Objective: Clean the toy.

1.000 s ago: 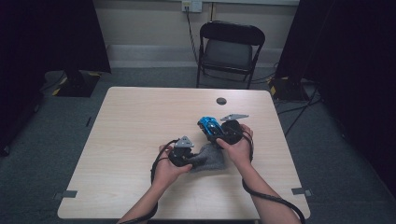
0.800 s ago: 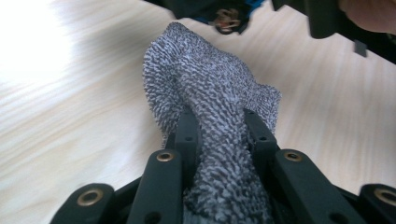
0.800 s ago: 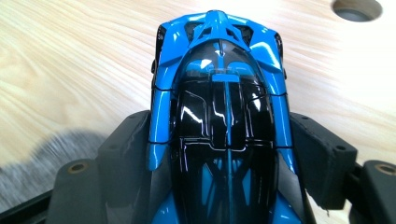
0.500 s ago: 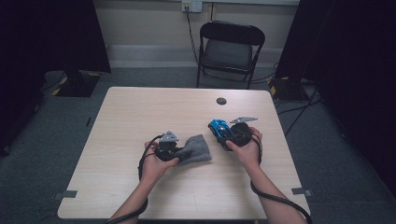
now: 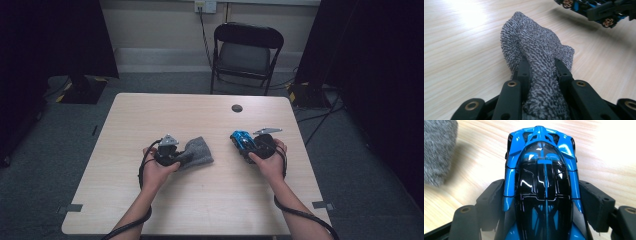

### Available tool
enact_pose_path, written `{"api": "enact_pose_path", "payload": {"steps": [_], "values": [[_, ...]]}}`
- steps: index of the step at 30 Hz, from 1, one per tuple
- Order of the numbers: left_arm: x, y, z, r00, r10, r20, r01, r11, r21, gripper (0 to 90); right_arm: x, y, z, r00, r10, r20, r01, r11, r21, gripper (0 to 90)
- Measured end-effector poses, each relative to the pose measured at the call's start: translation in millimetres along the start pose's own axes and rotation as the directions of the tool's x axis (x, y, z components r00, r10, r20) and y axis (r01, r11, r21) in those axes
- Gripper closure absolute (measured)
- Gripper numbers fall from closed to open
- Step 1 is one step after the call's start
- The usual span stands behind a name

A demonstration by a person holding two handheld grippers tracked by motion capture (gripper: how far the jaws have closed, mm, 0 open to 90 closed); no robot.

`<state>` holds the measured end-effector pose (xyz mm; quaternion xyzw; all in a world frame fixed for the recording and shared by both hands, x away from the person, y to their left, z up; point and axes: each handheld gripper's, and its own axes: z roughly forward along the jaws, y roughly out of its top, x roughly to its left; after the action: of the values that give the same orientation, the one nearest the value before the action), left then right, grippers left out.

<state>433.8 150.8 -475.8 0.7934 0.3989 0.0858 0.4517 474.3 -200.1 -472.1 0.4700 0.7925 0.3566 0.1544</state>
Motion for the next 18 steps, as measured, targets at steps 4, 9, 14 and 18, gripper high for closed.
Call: {"api": "enact_pose_path", "payload": {"steps": [4, 9, 14, 18], "values": [[5.7, -0.5, -2.2, 0.9998, -0.012, -0.015, 0.011, 0.9999, -0.009, 71.8, -4.4, -3.4, -1.0, 1.0000, 0.004, 0.006, -0.004, 1.000, 0.001, 26.1], [9.4, -1.3, -3.7, 0.9996, -0.014, -0.025, 0.014, 0.9999, -0.004, 71.7, -8.6, -7.2, -0.9, 0.9999, 0.006, 0.008, -0.006, 1.000, 0.008, 26.1], [16.6, -3.4, -6.1, 0.9982, -0.032, -0.051, 0.031, 0.9995, -0.005, 71.6, -12.5, -11.1, -0.8, 0.9999, 0.012, 0.009, -0.012, 1.000, 0.010, 26.0], [21.5, -5.9, -7.2, 0.9971, -0.043, -0.063, 0.042, 0.9991, -0.005, 71.2, -14.1, -13.6, 0.4, 0.9999, 0.011, 0.009, -0.011, 1.000, 0.012, 26.1]]}}
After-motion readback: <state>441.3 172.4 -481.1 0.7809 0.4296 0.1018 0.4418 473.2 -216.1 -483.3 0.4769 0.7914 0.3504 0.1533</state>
